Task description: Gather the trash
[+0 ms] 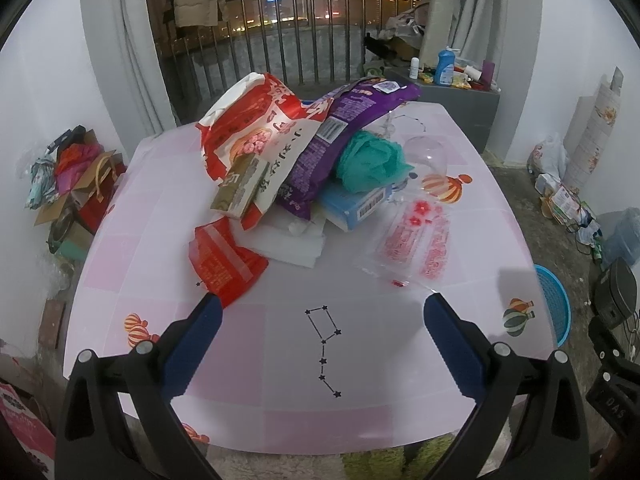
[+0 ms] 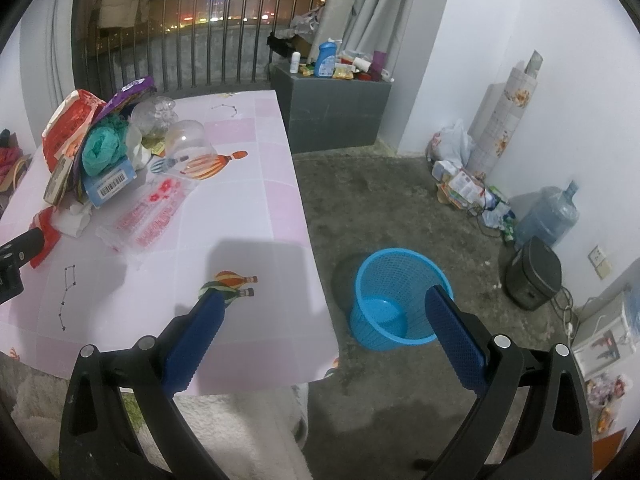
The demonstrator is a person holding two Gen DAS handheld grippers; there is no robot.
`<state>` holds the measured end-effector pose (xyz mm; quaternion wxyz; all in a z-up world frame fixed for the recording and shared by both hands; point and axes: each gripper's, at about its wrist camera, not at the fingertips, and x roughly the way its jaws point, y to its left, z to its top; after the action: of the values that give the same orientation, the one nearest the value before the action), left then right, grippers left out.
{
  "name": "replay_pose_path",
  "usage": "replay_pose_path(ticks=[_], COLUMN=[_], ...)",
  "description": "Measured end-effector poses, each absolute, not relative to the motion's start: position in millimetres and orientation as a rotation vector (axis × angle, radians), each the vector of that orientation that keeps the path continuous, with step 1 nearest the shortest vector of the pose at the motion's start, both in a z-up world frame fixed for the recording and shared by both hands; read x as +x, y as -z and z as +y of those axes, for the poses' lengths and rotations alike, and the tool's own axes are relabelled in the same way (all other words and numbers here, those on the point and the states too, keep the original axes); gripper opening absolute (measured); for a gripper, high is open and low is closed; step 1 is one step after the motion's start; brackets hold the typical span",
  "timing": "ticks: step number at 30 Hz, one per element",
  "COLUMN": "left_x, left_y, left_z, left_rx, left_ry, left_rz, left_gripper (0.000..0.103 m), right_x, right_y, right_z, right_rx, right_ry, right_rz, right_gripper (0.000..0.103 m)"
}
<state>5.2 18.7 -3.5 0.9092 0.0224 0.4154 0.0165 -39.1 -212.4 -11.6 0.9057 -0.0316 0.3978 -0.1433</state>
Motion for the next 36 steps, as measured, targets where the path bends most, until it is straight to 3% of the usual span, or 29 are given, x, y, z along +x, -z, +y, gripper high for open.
replay_pose_path(ticks=[12, 21, 28, 36], left_x=[10.4, 25.5, 25.5, 32.5], left_y=[0.0, -14.1, -2.4, 10.5], left_z=[35.5, 89.8, 128.0, 115.1], left_rx=[0.057, 0.063, -0.018, -0.092], left_ry=[-0.073, -0.043, 0.155, 0.358], left_rz=[0.816, 0.747, 0.664, 0.665], left_gripper=[0.099, 0.099, 0.099, 0.099], right_x=[-30.8, 0.6, 16.7, 33.1], right_y=[2.7, -26.5, 0.2, 11.0], right_z=[-197.7, -157.0, -125.9, -143.0], right_rx=[-0.076, -0.056, -0.048, 0.072], right_ry=[0.252, 0.066, -0.086, -0.1], right_rz=[0.78, 0.623, 0.675, 0.773], right_gripper=[0.095, 0.095, 0.095, 0.095])
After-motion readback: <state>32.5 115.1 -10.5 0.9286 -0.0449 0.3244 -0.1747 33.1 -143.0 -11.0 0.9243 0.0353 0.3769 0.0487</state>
